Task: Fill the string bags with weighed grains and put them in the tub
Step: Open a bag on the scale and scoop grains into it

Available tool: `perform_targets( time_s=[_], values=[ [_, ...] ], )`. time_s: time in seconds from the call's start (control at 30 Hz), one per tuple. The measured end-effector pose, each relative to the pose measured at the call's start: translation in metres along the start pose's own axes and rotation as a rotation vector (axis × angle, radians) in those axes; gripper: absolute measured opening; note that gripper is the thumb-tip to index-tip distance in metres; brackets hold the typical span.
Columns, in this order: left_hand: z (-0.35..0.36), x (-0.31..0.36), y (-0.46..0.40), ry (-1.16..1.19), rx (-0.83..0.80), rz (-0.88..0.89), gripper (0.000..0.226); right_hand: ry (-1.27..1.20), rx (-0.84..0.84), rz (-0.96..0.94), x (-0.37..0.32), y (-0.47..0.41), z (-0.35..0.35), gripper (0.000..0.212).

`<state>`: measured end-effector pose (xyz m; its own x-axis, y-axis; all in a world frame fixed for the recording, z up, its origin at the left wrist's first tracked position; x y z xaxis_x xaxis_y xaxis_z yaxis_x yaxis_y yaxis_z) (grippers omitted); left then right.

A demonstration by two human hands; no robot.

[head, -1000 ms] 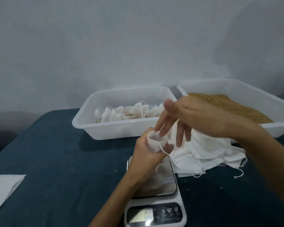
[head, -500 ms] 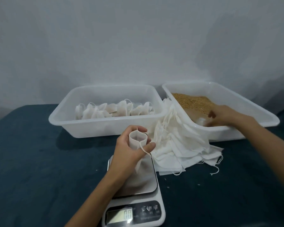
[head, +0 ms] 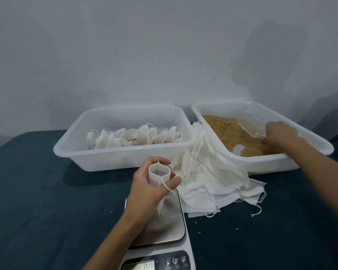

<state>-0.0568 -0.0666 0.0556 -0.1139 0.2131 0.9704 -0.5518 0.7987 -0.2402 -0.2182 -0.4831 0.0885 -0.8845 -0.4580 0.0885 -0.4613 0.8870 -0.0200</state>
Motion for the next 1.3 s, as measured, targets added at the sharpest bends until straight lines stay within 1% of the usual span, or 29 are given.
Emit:
perform_targets(
  time_s=[0.13, 0.27, 0.4, 0.53, 0.67, 0.8, 0.9, 1.03, 1.3],
  values=[
    [0.0, 0.001, 0.0, 0.007, -0.004, 0.0, 0.034, 0.183, -0.059, 0.089, 0.004, 0.0, -0.003, 0.025],
    [0.0, 0.0, 0.0, 0.01, -0.007, 0.001, 0.038, 0.324, -0.079, 0.045, -0.003, -0.001, -0.003, 0.025],
    [0.0, 0.0, 0.001, 0.001, -0.013, 0.002, 0.038, 0.369, -0.125, -0.084, -0.017, -0.003, -0.002, 0.028],
    [-0.001, 0.0, 0.0, 0.011, -0.013, 0.002, 0.038, 0.376, -0.089, -0.263, -0.028, -0.001, 0.002, 0.028],
    [-0.001, 0.0, 0.0, 0.013, -0.011, 0.007, 0.035, 0.371, -0.124, -0.362, -0.031, 0.005, 0.004, 0.02],
    [-0.001, 0.0, 0.0, 0.02, -0.01, 0.008, 0.034, 0.298, -0.228, -0.426, -0.031, 0.01, 0.004, 0.025],
    [-0.002, 0.001, -0.001, 0.026, -0.004, 0.008, 0.035, 0.185, -0.272, -0.404, -0.023, 0.012, -0.003, 0.025],
    [-0.004, 0.001, -0.001, 0.036, 0.0, 0.014, 0.034, 0.084, -0.198, -0.372, -0.009, 0.014, -0.006, 0.015],
    [-0.003, 0.0, 0.0, 0.031, 0.003, 0.012, 0.033, -0.131, -0.126, -0.383, 0.006, 0.022, -0.01, 0.012]
  ],
)
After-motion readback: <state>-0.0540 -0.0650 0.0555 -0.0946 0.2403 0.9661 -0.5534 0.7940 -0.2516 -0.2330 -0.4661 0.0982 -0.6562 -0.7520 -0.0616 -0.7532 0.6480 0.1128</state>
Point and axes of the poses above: each hand's wrist, its own y-axis away from the middle knuckle, its own z-axis out of the palm, x = y × z, the point moved 3 cm from there along -y, towards the middle knuckle, and after that the axes turned 8 degrees about -x, right-handed, at the moved point
